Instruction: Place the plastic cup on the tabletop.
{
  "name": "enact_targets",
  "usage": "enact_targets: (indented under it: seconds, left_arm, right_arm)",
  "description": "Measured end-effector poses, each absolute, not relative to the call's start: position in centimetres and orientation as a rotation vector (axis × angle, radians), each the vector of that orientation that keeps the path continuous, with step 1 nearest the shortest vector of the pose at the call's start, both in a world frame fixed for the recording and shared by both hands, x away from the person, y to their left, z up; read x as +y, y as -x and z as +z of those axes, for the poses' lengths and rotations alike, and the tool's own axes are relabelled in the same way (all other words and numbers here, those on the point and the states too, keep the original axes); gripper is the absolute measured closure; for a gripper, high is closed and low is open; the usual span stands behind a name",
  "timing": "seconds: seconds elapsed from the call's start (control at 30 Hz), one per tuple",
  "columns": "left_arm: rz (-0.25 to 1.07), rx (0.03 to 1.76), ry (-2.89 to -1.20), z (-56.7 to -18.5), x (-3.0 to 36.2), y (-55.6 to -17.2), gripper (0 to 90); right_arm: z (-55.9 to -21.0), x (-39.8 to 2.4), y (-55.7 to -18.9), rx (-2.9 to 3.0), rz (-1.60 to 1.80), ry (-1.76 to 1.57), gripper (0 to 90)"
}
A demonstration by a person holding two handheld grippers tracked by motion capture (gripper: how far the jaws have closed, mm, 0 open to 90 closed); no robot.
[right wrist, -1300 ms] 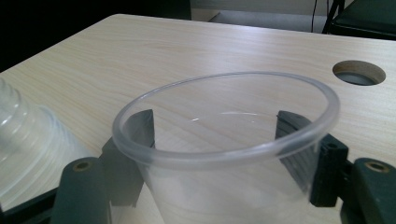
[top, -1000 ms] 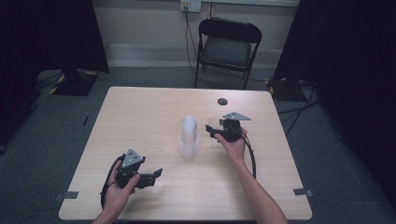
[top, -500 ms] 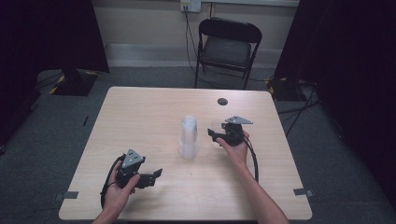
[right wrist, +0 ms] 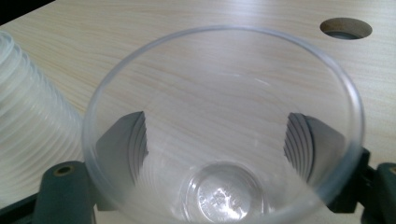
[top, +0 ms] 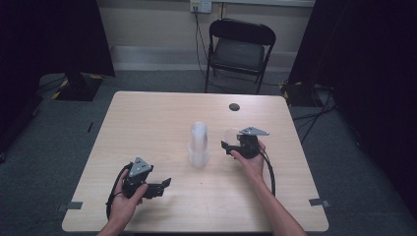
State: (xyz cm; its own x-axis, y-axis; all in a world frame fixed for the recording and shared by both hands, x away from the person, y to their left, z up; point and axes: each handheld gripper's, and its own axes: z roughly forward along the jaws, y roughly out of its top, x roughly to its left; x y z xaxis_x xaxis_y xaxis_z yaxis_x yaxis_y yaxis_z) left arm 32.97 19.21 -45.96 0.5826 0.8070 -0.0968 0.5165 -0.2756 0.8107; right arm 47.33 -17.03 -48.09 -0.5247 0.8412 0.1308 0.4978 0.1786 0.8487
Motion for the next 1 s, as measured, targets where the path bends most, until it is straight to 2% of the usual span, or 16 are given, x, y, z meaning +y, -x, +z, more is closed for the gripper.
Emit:
enact_targets:
  seconds: [0.1,0.53,0.7,0.8,1.0]
  left_arm:
    - [0.421,1.063,-1.953,-46.0,19.3,-33.0,17.0]
    - [0.423,1.101,-1.931,-46.1,19.9,-33.5,17.0]
    - [0.376,1.119,-1.901,-46.1,20.4,-33.6,17.0]
    - [0.433,1.120,-1.918,-46.1,20.4,-33.6,17.0]
    - [0.423,1.122,-1.912,-46.0,20.5,-33.7,16.3]
  right_arm:
    - [-48.2,-17.1,-47.1,2.103,1.286,-1.275,17.3]
    - [-48.4,-17.9,-46.0,2.155,1.259,-1.274,15.7]
    - [-47.8,-18.3,-45.2,2.175,1.261,-1.273,15.2]
    - [-47.2,-18.6,-44.7,2.173,1.275,-1.270,14.3]
    - [-46.5,-19.0,-43.7,2.172,1.276,-1.256,14.4]
